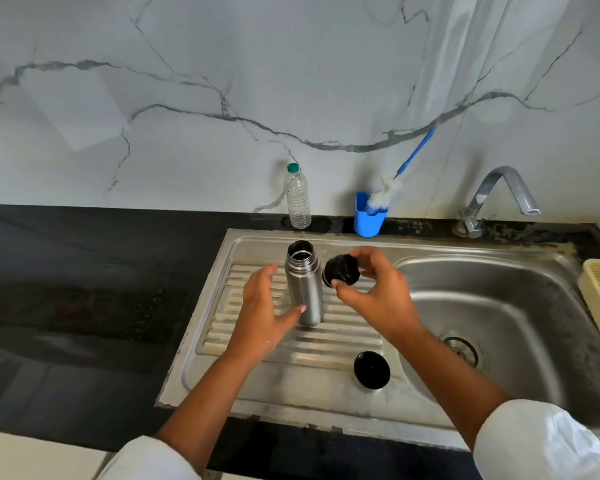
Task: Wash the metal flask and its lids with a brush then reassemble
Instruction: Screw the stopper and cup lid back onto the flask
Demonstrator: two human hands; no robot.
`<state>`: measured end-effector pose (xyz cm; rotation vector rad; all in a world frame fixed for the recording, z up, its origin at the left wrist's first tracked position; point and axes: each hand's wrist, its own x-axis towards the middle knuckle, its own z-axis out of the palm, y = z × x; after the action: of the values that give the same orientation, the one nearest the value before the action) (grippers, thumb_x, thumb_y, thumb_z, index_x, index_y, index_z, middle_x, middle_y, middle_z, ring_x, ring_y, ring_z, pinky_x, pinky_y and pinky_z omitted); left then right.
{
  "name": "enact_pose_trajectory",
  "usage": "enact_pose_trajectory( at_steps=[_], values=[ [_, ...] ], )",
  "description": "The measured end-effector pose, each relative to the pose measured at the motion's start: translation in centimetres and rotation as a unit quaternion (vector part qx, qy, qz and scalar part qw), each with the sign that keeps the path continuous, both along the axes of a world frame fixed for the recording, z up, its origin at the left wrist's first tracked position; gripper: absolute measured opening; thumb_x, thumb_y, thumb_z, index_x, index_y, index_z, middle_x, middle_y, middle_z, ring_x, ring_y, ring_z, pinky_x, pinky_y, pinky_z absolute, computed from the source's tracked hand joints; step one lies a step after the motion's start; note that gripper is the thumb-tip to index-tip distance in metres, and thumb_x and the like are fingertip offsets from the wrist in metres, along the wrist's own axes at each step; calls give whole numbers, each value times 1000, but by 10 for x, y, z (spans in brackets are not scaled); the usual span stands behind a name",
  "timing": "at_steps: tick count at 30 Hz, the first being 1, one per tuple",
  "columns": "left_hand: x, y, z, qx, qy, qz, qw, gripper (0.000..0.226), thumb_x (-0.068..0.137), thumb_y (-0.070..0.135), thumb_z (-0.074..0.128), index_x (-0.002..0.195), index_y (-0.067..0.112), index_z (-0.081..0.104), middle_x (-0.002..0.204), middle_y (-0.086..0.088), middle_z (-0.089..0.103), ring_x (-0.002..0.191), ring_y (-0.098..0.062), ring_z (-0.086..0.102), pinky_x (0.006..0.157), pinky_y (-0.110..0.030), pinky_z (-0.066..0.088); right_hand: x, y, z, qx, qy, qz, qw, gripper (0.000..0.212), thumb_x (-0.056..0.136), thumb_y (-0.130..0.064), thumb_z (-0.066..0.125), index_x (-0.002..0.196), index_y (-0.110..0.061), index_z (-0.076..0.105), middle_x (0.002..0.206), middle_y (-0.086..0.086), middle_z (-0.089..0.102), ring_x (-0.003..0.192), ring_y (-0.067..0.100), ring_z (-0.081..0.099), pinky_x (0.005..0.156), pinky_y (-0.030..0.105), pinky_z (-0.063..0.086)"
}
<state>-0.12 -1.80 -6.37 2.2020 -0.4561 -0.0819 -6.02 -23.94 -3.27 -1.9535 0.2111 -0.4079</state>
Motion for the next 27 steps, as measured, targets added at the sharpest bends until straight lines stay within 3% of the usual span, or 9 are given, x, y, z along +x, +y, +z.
enact_pose_trajectory(
  at_steps=[3, 7, 10, 14, 16, 19, 23, 27],
  values=[
    [17, -13, 7, -10, 12, -1, 1000, 102, 79, 42, 86, 158, 25, 25, 162, 0, 31, 147, -18, 35, 119, -42, 38, 21, 5, 26, 23, -6, -8, 1000, 46, 80, -26, 85, 116, -33, 58, 109, -21, 68, 103, -12, 60, 88, 13, 44],
    [36, -26, 10, -36, 40, 2, 999, 107, 74, 48, 90, 158, 23, 29, 159, -1, 39, 145, -18, 40, 118, -46, 40, 46, 11, 52, -42, 2, 45, 998, 51, 80, -30, 83, 125, -31, 60, 109, -18, 70, 103, -8, 62, 83, 5, 44],
    [46, -31, 11, -69, 50, -11, 996, 92, 75, 38, 92, 148, 25, 38, 147, 6, 52, 137, -14, 49, 114, -40, 44, 61, 12, 68, -135, 36, 120, 983, 53, 80, -30, 80, 130, -34, 62, 112, -13, 72, 104, 0, 65, 96, 24, 53],
    [48, -33, 14, -100, 82, -20, 991, 84, 78, 24, 91, 141, 34, 38, 130, 15, 58, 113, 3, 60, 92, -11, 47, 78, 14, 82, -251, 70, 173, 950, 57, 78, -31, 76, 133, -34, 63, 116, -9, 73, 105, 10, 66, 96, 35, 55],
    [48, -31, 14, -106, 90, -22, 990, 83, 77, 23, 91, 142, 30, 40, 129, 14, 59, 107, 10, 58, 84, -5, 46, 85, 13, 89, -294, 91, 207, 929, 55, 78, -30, 76, 132, -34, 63, 114, -7, 72, 103, 12, 66, 93, 36, 56],
    [50, -30, 12, -104, 92, -23, 990, 84, 76, 25, 92, 143, 27, 42, 130, 13, 59, 112, 2, 60, 87, -9, 45, 95, 15, 96, -396, 129, 267, 869, 53, 81, -24, 76, 131, -31, 63, 116, -6, 71, 104, 16, 64, 93, 35, 55],
    [51, -30, 11, -105, 87, -24, 990, 85, 76, 25, 92, 144, 27, 42, 129, 14, 59, 121, -7, 58, 100, -27, 48, 105, 22, 98, -454, 145, 296, 828, 50, 85, -15, 76, 130, -32, 63, 122, -6, 68, 109, 16, 62, 96, 34, 52],
    [51, -31, 10, -111, 92, -19, 989, 81, 76, 23, 92, 141, 28, 44, 121, 21, 60, 117, -2, 59, 94, -20, 49, 113, 31, 105, -505, 151, 299, 795, 50, 82, -13, 81, 127, -28, 66, 120, -5, 68, 111, 17, 61, 93, 28, 50]
  ],
)
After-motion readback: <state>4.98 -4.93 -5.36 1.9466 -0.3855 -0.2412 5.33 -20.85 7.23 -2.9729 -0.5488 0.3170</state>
